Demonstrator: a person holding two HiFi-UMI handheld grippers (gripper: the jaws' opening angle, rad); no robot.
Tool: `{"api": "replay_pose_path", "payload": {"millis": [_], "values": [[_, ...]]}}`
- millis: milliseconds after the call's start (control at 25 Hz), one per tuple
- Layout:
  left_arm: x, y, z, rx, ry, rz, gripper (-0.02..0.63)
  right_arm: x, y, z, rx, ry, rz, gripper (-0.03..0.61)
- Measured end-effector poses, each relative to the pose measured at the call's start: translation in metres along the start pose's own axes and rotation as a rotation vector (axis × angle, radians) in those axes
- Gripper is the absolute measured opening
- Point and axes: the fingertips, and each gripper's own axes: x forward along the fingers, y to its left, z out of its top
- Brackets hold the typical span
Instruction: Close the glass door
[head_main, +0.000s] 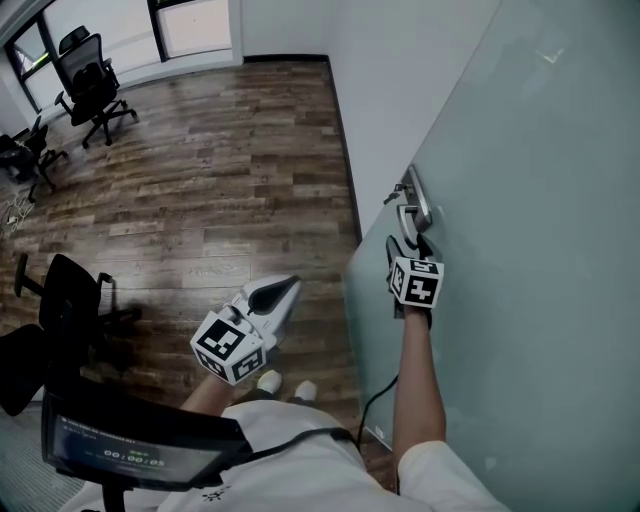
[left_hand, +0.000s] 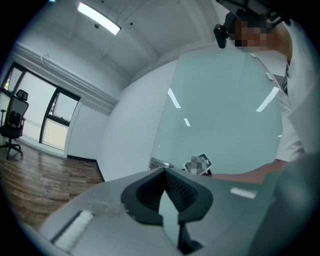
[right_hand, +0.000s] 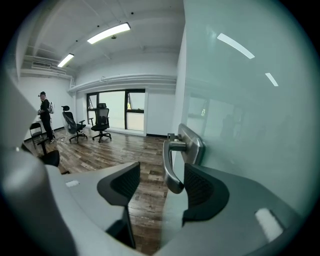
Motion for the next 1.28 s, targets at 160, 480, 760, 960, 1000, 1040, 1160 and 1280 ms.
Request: {"api": "replay_pose_path", "payload": {"millis": [160, 480, 760, 960, 1000, 1040, 1160, 1280], "values": [[-0.006, 0.006, -0.001, -0.002, 0.004, 0.03, 0.0, 0.0, -0.018, 0.004, -0.009, -0.03, -0.057, 0.11], [-0.016, 0.011, -0.008, -0.011, 0.012, 0.045, 0.0, 0.001, -0.02, 0.0, -0.043, -0.016, -0.03, 0.1], [-0.012, 0.009, -0.006, -0.008, 0.007, 0.027, 0.0, 0.001, -0.016, 0.0, -0.04, -0.007, -0.005, 0.095], [-0.01, 0.011, -0.003, -0.005, 0.002, 0.025, 0.0, 0.001, -0.007, 0.0, -0.044, -0.007, 0.015, 0.095], [-0.009, 0.01, -0.002, -0.004, 0.0, 0.023, 0.0, 0.001, -0.004, 0.0, -0.042, -0.007, 0.022, 0.095], [-0.008, 0.01, -0.002, -0.001, -0.002, 0.021, 0.0, 0.001, -0.002, 0.0, -0.04, -0.009, 0.029, 0.095], [-0.007, 0.01, -0.002, 0.004, -0.008, 0.019, 0.0, 0.002, 0.004, -0.004, -0.04, -0.012, 0.042, 0.098], [-0.023, 0.019, 0.003, -0.005, -0.013, 0.015, 0.0, 0.0, 0.027, 0.002, -0.052, 0.0, 0.057, 0.098]]}}
